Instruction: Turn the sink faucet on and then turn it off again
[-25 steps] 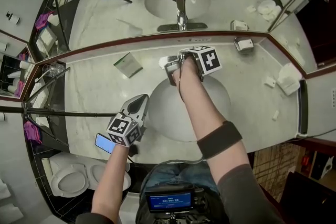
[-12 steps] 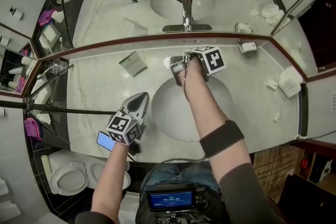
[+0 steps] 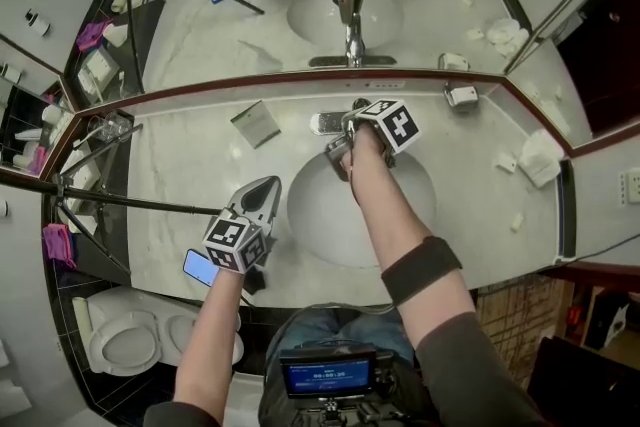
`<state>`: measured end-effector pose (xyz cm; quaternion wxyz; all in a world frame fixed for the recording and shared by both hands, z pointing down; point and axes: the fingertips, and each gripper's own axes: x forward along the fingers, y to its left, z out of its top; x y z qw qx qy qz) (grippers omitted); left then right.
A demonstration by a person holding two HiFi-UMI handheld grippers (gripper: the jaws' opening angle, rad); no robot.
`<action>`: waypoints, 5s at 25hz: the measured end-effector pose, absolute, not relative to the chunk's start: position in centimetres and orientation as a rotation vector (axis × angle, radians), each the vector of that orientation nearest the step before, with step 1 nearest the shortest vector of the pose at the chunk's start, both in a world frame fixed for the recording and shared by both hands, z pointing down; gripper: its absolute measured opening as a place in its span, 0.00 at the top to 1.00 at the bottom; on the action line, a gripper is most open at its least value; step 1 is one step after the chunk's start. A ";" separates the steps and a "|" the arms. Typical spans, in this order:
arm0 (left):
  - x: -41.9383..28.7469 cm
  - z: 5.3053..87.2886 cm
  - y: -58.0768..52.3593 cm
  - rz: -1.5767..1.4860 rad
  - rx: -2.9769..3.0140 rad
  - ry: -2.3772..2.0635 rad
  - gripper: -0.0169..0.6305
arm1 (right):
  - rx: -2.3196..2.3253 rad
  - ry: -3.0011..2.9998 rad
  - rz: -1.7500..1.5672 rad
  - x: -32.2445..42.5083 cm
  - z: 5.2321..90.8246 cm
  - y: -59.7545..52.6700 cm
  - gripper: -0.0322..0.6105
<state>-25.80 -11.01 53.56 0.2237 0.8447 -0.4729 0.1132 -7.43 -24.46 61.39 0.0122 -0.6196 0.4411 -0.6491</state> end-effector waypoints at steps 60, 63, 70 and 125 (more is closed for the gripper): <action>-28.9 47.9 -4.9 0.246 2.290 -1.484 0.96 | -1.371 3.021 -1.054 -5.8 49.8 -10.8 0.93; -28.6 48.0 -5.2 0.243 2.300 -1.467 0.94 | -1.384 3.010 -1.071 -5.5 50.1 -10.8 0.93; -27.8 48.1 -5.9 0.257 2.316 -1.435 0.84 | -1.377 2.978 -1.120 -4.9 50.7 -11.3 0.93; -4.3 59.5 -24.3 1.090 3.070 -1.026 0.85 | -2.198 2.180 -1.431 31.5 65.6 -12.6 0.93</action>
